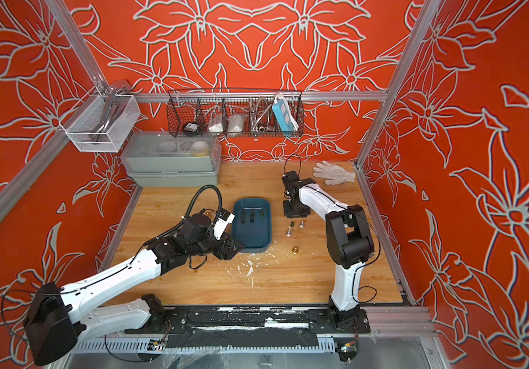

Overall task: Put the chess pieces into the storage box
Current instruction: Pick up the chess piece at the center of the board.

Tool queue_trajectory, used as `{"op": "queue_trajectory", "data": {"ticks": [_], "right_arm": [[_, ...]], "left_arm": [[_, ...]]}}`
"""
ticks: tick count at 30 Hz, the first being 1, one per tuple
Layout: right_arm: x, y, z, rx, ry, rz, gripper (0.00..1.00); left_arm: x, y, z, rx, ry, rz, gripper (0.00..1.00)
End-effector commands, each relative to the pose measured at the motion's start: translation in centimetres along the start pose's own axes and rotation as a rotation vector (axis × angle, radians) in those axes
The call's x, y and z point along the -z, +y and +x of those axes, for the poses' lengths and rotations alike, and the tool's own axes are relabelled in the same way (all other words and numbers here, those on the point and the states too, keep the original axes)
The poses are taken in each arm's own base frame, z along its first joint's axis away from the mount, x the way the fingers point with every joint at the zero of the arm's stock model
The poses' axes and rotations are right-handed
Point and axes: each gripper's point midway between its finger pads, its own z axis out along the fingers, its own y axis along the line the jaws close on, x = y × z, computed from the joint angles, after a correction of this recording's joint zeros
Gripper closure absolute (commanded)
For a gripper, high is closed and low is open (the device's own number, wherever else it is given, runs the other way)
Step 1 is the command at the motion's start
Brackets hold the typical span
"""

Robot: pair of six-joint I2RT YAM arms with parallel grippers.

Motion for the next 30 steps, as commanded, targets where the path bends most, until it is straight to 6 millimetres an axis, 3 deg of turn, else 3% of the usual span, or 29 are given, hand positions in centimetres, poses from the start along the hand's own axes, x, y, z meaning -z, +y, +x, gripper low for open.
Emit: {"op": "queue_trajectory", "data": {"ticks": [1, 30], "right_arm": [[-0.7, 0.5, 0.4, 0.009, 0.037, -0.015, 0.65], [-3.4, 0.6, 0.8, -0.016, 0.061, -0.001, 0.72]], "left_arm": [[0.0, -0.6, -0.6, -0.023, -0.014, 0.02, 0.27], [-1.4, -0.3, -0.2, 0.0, 0.045, 0.005, 0.26]]}}
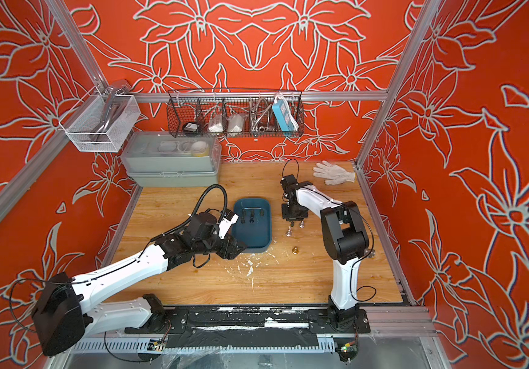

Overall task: Put the chess pieces into the storage box
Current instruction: Pick up the chess piece at the center of the board.

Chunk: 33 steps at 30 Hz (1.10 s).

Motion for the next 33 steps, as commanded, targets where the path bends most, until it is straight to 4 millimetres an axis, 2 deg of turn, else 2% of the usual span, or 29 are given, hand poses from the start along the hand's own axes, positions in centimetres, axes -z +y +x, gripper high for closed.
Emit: {"op": "queue_trajectory", "data": {"ticks": [1, 13, 33], "right_arm": [[-0.87, -0.24, 0.14, -0.003, 0.016, 0.028, 0.72], [-1.27, 0.15, -0.18, -0.002, 0.006, 0.011, 0.81], [-1.5, 0.27, -0.49, -0.006, 0.005, 0.01, 0.85]], "left_arm": [[0.13, -0.8, -0.91, -0.018, -0.013, 0.018, 0.26], [-0.2, -0.76, -0.78, -0.013, -0.003, 0.015, 0.26], [0.04, -0.73, -1.28, -0.026, 0.001, -0.006, 0.26]]}}
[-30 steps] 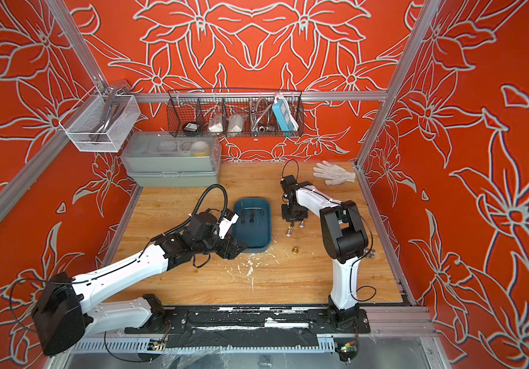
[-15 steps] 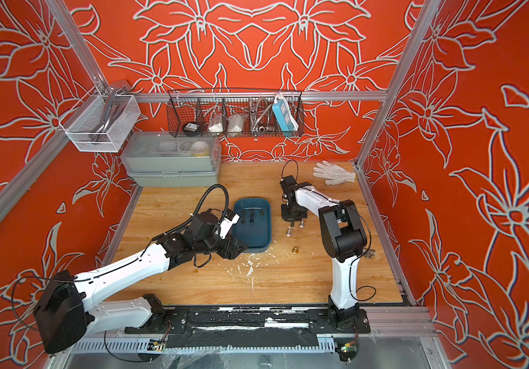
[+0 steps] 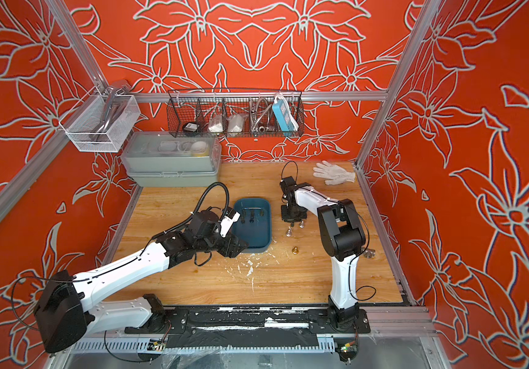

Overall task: Put the chess pieces into the storage box
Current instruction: Pick up the chess piece at the center of the board.

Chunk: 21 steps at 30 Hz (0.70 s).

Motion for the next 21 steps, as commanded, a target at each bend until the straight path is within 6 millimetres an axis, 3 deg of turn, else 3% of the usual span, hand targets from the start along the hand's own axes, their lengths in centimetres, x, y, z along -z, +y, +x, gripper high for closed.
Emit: {"op": "queue_trajectory", "data": {"ticks": [1, 17, 21], "right_arm": [[0.01, 0.17, -0.41, -0.005, -0.006, 0.006, 0.86], [0.15, -0.09, -0.34, -0.008, -0.011, 0.017, 0.89], [0.45, -0.09, -0.37, -0.012, -0.017, 0.015, 0.82]], "left_arm": [[0.08, -0.3, -0.34, -0.02, 0.002, -0.002, 0.26], [-0.05, -0.14, -0.37, -0.024, 0.001, -0.012, 0.26], [-0.05, -0.04, -0.33, -0.027, 0.001, -0.017, 0.26]]}}
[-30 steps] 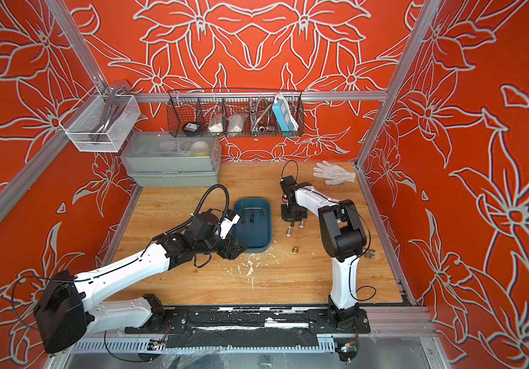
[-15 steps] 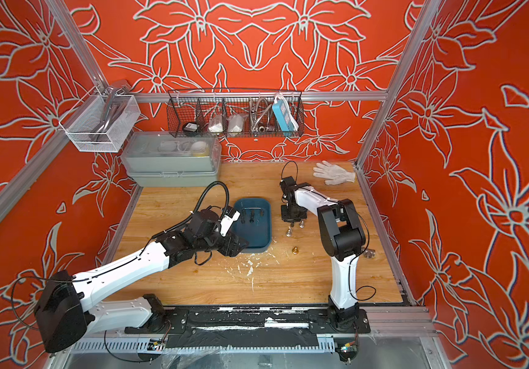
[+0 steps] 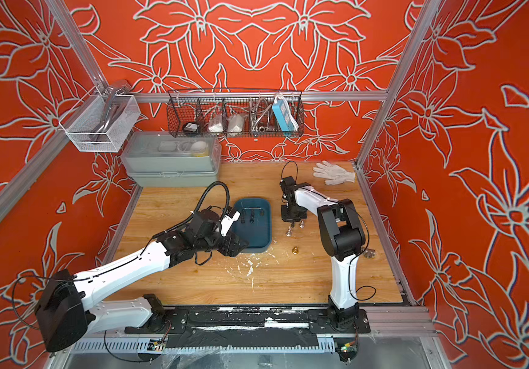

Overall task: Put the chess pieces into the storage box
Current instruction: Pick up the chess piece at the center of the board.

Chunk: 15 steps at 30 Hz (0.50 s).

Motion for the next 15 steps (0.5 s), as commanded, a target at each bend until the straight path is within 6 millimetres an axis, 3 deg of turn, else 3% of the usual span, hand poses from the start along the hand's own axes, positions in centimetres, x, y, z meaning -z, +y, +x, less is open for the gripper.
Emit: {"op": "queue_trajectory", "data": {"ticks": [1, 6, 12, 15], "right_arm": [[0.6, -0.1, -0.3, -0.005, -0.015, 0.016, 0.78], [1.3, -0.3, 0.1, -0.007, -0.021, 0.014, 0.75], [1.0, -0.3, 0.9, -0.008, -0.006, 0.007, 0.81], [0.9, -0.5, 1.0, -0.008, -0.001, 0.015, 0.79]], "left_arm": [[0.0, -0.2, -0.1, -0.024, 0.006, -0.006, 0.26], [0.1, -0.1, 0.0, -0.024, 0.008, -0.008, 0.26], [0.0, 0.0, 0.0, -0.024, 0.011, -0.014, 0.26], [-0.1, -0.1, 0.0, -0.024, 0.013, -0.013, 0.26]]}}
